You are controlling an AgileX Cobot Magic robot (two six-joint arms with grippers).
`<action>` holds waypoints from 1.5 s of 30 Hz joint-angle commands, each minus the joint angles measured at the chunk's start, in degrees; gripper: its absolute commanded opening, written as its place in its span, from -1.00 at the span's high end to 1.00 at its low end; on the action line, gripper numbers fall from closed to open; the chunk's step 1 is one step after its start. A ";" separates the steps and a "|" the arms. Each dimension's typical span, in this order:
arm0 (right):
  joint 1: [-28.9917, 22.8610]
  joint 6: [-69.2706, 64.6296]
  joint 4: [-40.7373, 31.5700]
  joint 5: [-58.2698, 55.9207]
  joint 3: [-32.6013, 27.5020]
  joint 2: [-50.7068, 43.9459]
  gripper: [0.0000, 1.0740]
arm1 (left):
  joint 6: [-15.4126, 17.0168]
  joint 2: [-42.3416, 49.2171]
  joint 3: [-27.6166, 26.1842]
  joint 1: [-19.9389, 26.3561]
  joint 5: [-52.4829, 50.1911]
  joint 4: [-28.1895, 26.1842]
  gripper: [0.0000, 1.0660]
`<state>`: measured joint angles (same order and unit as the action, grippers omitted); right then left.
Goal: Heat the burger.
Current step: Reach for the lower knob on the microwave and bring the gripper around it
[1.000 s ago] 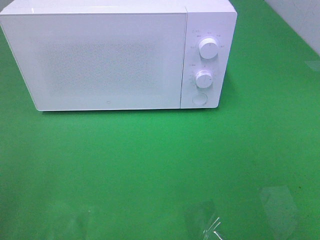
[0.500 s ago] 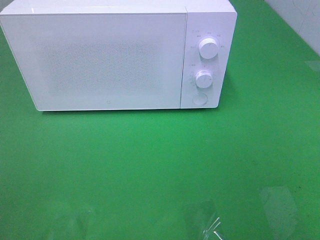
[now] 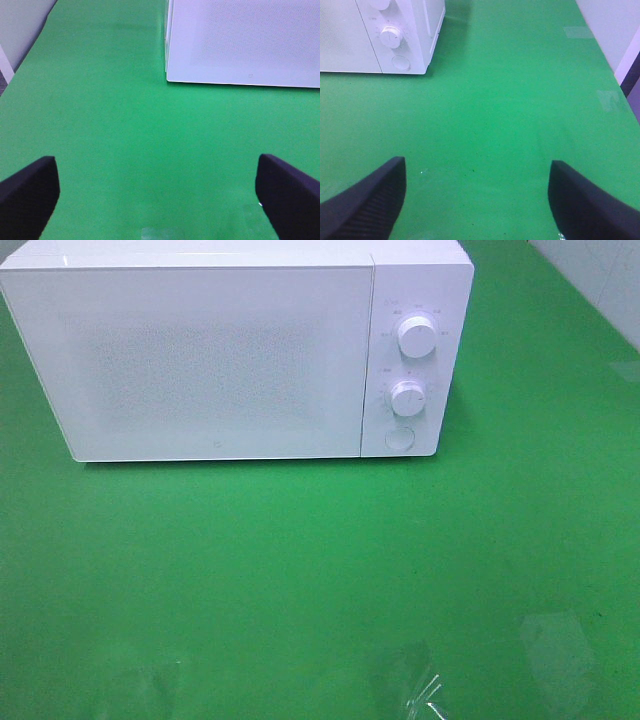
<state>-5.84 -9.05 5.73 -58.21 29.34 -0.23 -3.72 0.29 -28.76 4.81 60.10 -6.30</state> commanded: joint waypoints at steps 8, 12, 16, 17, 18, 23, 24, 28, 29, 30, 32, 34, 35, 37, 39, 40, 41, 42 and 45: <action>0.40 0.69 -0.17 0.63 -0.23 -1.49 -0.40 | -0.06 1.38 0.17 0.11 -0.46 -0.23 -0.87; 0.40 0.69 -0.17 0.63 -0.23 -1.49 -0.40 | -0.06 1.38 0.17 0.11 -0.46 -0.23 -0.87; 0.40 0.69 -0.17 0.63 -0.23 -1.49 -0.40 | -0.06 1.38 0.17 0.11 -0.46 -0.23 -0.87; 0.40 0.69 -0.17 0.63 -0.23 -1.49 -0.40 | -0.06 1.38 0.17 0.11 -0.46 -0.23 -0.87; 0.40 0.69 -0.17 0.63 -0.23 -1.49 -0.40 | -0.06 1.38 0.17 0.11 -0.46 -0.23 -0.87; 0.40 0.69 -0.17 0.63 -0.23 -1.49 -0.40 | -0.06 1.38 0.17 0.11 -0.46 -0.23 -0.87; 0.40 0.69 -0.17 0.63 -0.23 -1.49 -0.40 | -0.06 1.38 0.17 0.11 -0.46 -0.23 -0.87; 0.40 0.69 -0.17 0.63 -0.23 -1.49 -0.40 | -0.06 1.38 0.17 0.11 -0.46 -0.23 -0.87; 0.40 0.69 -0.17 0.63 -0.23 -1.49 -0.40 | -0.06 1.38 0.17 0.11 -0.46 -0.23 -0.87; 0.40 0.69 -0.17 0.63 -0.23 -1.49 -0.40 | -0.06 1.38 0.17 0.11 -0.46 -0.23 -0.87; 0.40 0.69 -0.17 0.63 -0.23 -1.49 -0.40 | -0.06 1.38 0.17 0.11 -0.46 -0.23 -0.87; 0.40 0.69 -0.17 0.63 -0.23 -1.49 -0.40 | -0.06 1.38 0.17 0.11 -0.46 -0.23 -0.86; 0.40 0.69 -0.17 0.63 -0.23 -1.49 -0.40 | -0.06 1.38 0.17 0.11 -0.46 -0.23 -0.86; 0.40 0.69 -0.17 0.63 -0.23 -1.49 -0.40 | -0.06 1.38 0.17 0.11 -0.46 -0.23 -0.86; 0.40 0.69 -0.17 0.63 -0.23 -1.49 -0.40 | -0.06 1.38 0.17 0.11 -0.46 -0.23 -0.86; 0.40 0.69 -0.17 0.63 -0.23 -1.49 -0.40 | -0.06 1.38 0.17 0.11 -0.46 -0.23 -0.86; 0.40 0.69 -0.17 0.63 -0.23 -1.49 -0.40 | -0.06 1.38 0.17 0.11 -0.46 -0.23 -0.86; 0.40 0.63 -0.11 0.63 -0.17 -1.49 -0.40 | -0.06 1.38 0.17 0.11 -0.46 -0.23 -0.86; 0.40 0.69 0.06 1.95 0.92 -0.11 -0.40 | -0.06 1.38 0.17 0.11 -0.46 -0.23 -0.86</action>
<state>-5.84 -9.05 5.73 -58.16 29.34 -0.23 -3.72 0.29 -28.76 4.81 60.10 -6.30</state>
